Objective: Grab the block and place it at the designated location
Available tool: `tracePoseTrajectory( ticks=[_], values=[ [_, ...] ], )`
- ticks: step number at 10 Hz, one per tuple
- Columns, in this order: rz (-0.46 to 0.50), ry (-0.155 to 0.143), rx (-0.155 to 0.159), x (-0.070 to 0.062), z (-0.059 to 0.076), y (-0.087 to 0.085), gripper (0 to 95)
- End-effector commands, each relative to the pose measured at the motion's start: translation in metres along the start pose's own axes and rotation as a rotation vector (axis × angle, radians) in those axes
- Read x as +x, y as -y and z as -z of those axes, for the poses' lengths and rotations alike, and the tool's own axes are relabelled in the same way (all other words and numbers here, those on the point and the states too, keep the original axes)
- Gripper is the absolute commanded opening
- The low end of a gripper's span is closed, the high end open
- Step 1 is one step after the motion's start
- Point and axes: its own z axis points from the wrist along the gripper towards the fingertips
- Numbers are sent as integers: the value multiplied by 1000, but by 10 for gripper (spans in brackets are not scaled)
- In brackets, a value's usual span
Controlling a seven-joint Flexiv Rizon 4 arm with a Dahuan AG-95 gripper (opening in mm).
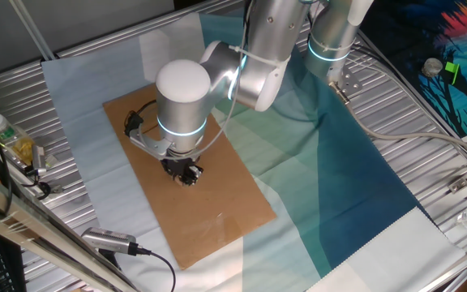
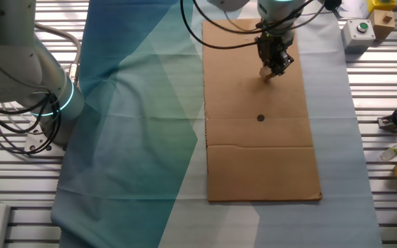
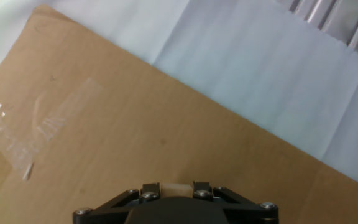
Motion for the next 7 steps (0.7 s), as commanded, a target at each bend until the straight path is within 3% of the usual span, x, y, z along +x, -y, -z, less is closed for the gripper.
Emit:
tracePoseTrajectory(
  ticks=[1,5,7],
  values=[
    [-1,4,0,0,-1,5,0],
    [29,3,-14,14,7,29,0],
    [70,3,-19,32,12,46,0]
  ],
)
